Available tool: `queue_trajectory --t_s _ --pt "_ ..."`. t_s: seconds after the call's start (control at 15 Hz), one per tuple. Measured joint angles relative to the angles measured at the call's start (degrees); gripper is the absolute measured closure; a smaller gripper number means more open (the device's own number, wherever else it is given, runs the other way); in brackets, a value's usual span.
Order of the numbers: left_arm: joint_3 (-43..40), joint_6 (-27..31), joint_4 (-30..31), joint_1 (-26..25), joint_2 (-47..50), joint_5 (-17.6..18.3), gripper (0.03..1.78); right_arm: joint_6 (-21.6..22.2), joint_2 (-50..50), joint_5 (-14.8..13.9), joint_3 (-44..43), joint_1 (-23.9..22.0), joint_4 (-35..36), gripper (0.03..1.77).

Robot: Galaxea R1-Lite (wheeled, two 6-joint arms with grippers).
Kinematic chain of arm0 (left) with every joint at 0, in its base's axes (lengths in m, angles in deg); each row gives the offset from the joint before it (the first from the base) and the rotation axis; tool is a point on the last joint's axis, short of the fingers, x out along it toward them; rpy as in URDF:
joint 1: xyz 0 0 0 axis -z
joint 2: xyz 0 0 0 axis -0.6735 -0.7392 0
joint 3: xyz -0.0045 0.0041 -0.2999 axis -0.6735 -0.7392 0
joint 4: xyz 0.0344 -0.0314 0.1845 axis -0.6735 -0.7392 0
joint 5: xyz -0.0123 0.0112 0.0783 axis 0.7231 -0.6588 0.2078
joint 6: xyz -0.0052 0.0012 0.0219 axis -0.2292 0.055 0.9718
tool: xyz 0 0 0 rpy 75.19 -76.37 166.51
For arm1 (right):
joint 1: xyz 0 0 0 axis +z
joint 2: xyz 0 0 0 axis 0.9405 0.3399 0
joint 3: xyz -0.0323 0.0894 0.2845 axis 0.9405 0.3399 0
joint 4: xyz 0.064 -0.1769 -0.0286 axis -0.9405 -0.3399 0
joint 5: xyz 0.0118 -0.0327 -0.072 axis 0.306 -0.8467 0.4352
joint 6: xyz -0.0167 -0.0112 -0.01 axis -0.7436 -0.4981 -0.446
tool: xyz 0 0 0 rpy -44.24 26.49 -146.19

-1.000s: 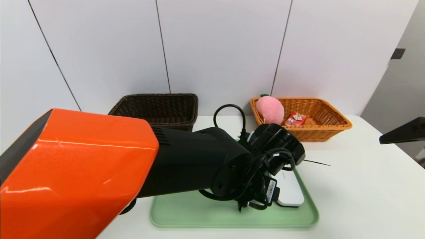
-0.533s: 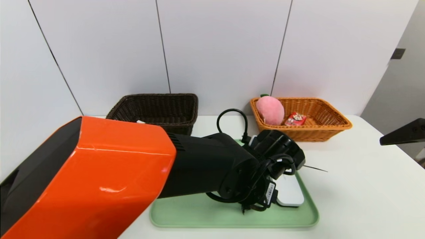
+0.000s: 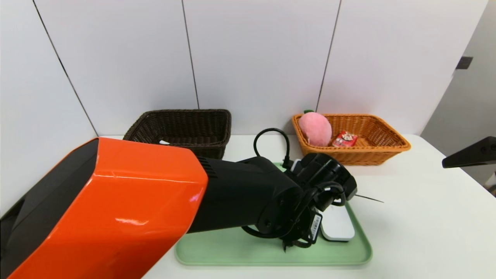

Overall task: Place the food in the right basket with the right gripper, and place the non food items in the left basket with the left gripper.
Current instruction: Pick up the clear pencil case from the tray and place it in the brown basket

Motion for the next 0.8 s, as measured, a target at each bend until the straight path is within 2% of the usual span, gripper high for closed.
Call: queue_trajectory --t_s 0.07,0.13,0.47,0.67,0.8 --pt "-0.02 -0.01 -0.09 0.0 0.06 0.0 1.03 0.0 -0.02 -0.02 0.0 -0.05 0.0 0.1" --pt "-0.02 0.0 -0.11 0.0 0.11 -0.02 1.23 0.0 -0.02 0.0 0.0 -0.07 -0.01 0.1" --pt "-0.06 0.0 -0.63 -0.83 1.71 0.02 1.24 0.0 -0.05 0.09 0.0 -0.41 0.0 0.1" --pt "-0.06 0.96 -0.63 -3.1 4.77 -0.35 1.24 -0.05 -0.07 0.16 -0.05 -0.35 0.07 0.1" --pt "-0.02 2.97 -0.59 -5.46 8.55 -0.52 1.24 -0.07 -0.09 1.18 -0.16 -0.35 0.21 0.1"
